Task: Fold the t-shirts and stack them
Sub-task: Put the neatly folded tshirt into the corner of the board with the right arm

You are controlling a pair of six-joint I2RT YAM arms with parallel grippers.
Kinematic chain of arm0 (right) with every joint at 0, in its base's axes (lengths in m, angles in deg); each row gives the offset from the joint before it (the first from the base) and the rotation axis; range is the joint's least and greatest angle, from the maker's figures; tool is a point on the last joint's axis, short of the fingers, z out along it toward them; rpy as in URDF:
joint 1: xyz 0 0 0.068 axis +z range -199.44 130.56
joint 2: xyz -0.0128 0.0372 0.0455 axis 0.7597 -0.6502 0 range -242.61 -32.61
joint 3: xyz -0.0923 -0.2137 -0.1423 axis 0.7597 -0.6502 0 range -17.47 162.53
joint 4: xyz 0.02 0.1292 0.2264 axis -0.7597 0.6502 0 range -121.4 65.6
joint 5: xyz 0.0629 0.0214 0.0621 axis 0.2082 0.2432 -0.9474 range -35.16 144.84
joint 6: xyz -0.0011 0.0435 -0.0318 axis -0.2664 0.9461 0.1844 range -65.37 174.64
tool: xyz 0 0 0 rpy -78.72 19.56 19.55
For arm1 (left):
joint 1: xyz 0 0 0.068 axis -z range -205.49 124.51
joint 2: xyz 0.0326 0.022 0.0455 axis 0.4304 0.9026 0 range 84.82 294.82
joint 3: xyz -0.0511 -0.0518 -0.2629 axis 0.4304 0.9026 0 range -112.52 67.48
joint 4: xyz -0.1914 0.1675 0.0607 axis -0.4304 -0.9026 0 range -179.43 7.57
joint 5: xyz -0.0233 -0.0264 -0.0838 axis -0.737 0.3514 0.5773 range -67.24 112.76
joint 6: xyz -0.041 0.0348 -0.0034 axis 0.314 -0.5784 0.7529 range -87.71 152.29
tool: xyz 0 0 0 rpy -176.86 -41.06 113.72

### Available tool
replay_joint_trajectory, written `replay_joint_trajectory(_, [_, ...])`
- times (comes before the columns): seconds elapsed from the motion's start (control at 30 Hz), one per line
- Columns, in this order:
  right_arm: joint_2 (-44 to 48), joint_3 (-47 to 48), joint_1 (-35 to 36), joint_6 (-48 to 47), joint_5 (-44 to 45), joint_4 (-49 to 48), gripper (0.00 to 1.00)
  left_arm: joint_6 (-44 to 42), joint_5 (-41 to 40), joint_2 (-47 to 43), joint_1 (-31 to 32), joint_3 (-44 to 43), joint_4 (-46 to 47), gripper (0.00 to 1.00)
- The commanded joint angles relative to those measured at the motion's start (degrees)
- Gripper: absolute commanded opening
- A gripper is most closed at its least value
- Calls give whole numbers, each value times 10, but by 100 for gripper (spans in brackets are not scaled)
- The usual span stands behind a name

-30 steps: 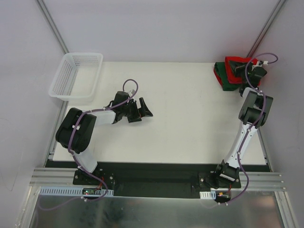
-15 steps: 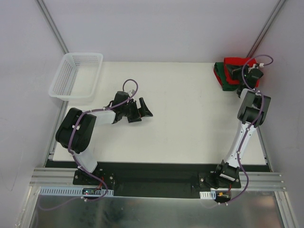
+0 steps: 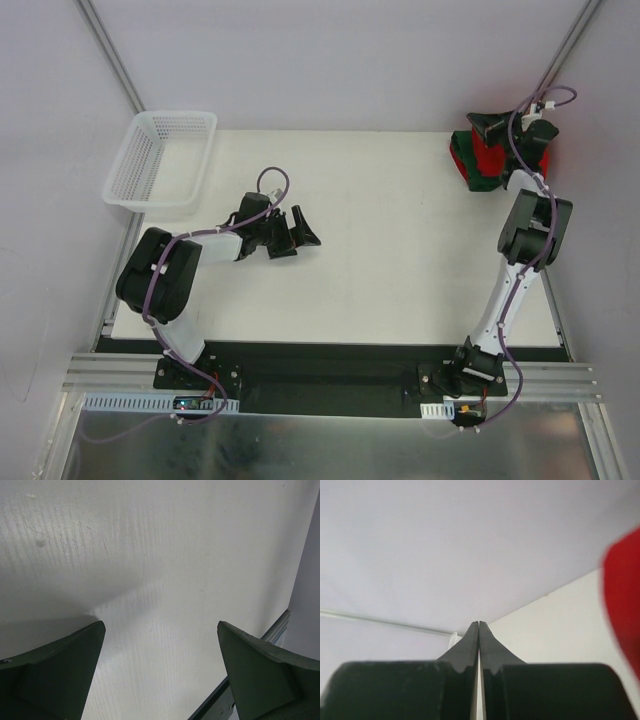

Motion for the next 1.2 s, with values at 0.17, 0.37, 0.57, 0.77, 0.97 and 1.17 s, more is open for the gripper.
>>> replay_joint_trajectory(0.17, [168,-24,6,-154,-10,77,1,-27,-14,-13,-6,28,-63,99])
replay_joint_trajectory(0.37, [264,-45,33,-394,64,319,1,-43,-13,-36,-7,33,-63,99])
replay_joint_trajectory(0.57, [370,-88,107,-566,279,486,1,-54,-14,-63,-6,27,-70,99])
replay_joint_trajectory(0.77, [440,-173,177,-585,357,501,1,-78,-29,-82,-7,6,-99,99])
replay_joint_trajectory(0.97, [505,-258,256,-602,439,527,41,-109,-89,-130,-6,1,-138,99])
replay_joint_trajectory(1.17, [577,-335,303,-606,481,530,86,-126,-128,-166,-7,-3,-175,99])
